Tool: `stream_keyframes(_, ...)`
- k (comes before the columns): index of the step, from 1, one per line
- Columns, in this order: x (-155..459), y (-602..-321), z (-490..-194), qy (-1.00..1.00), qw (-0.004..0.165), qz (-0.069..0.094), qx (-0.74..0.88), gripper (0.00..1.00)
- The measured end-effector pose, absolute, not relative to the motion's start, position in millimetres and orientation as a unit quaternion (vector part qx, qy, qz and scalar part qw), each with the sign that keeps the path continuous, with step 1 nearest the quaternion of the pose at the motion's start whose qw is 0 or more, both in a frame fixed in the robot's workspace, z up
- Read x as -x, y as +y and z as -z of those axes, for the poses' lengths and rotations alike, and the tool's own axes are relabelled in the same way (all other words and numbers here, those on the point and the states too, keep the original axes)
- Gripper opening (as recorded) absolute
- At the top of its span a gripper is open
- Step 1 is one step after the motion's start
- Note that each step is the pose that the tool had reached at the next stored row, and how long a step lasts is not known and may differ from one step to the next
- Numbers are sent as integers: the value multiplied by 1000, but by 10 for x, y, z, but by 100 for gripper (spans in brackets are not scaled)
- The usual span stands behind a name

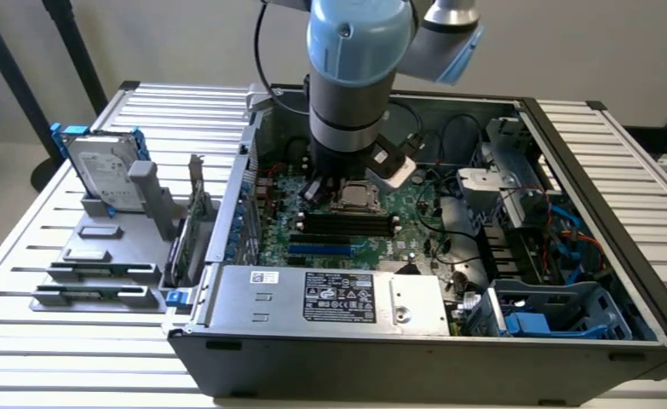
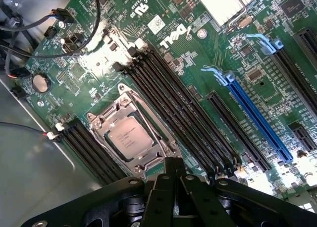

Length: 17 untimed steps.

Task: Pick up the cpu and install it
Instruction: 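Install the first cpu locking lever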

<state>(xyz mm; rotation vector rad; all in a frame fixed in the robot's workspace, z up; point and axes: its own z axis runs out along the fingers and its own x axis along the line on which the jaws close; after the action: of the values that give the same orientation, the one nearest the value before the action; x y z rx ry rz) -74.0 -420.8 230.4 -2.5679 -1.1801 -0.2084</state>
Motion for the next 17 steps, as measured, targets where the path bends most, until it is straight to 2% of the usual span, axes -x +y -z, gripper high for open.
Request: stream_keyframes(17,829,-4139,-2042,-413,153,73,895,11)
